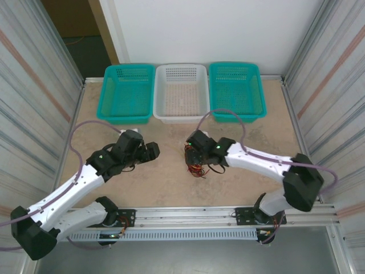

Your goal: Untangle the cables

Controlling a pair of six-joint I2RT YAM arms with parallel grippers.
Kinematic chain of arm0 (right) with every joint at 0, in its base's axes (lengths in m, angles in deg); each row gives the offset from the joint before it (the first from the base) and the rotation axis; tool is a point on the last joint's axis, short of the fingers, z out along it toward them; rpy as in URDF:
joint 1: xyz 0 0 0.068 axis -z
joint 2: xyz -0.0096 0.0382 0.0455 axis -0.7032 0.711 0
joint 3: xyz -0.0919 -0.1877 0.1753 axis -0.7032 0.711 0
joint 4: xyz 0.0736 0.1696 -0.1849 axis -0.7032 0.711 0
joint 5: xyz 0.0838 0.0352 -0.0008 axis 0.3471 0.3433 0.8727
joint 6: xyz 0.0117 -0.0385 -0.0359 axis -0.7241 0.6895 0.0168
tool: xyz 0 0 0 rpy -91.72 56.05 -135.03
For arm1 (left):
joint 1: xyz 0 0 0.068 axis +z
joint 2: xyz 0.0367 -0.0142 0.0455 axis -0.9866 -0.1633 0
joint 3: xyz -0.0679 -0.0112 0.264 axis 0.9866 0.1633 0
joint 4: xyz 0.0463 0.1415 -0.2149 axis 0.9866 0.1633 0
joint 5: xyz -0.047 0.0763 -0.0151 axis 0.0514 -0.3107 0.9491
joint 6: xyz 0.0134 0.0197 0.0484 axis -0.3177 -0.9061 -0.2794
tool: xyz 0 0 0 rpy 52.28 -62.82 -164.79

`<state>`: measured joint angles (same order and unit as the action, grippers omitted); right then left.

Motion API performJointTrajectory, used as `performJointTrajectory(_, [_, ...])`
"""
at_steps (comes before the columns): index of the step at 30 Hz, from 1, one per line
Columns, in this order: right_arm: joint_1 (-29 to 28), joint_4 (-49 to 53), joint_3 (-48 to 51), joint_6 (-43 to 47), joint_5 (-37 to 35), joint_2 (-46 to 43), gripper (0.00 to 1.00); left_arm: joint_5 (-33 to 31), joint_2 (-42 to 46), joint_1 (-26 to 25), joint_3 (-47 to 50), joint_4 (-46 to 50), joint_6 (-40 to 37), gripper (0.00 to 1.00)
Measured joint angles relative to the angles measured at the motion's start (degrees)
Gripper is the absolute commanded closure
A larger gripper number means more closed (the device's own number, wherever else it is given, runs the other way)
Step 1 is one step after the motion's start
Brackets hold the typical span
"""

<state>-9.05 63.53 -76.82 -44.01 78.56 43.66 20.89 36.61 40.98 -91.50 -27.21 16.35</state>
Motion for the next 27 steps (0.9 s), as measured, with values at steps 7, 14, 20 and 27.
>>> performJointTrajectory(7, [-0.6, 2.8, -4.7, 3.1, 2.6, 9.2, 0.19, 2.1, -0.2, 0.5, 0.3, 0.2, 3.3, 0.19])
performJointTrajectory(14, [-0.6, 4.6, -7.0, 5.1, 3.6, 17.0, 0.51, 5.3, -0.9, 2.4, 2.3, -0.5, 5.9, 0.2])
performJointTrajectory(20, [0.1, 4.4, -6.6, 5.8, 3.7, 16.5, 0.94, 6.8, -2.4, 2.4, 2.8, -2.3, 7.0, 0.18])
performJointTrajectory(27, [0.5, -0.2, 0.9, 8.0, 3.5, 3.6, 1.0, 11.8, -2.8, 2.4, 4.5, -8.8, 9.1, 0.15])
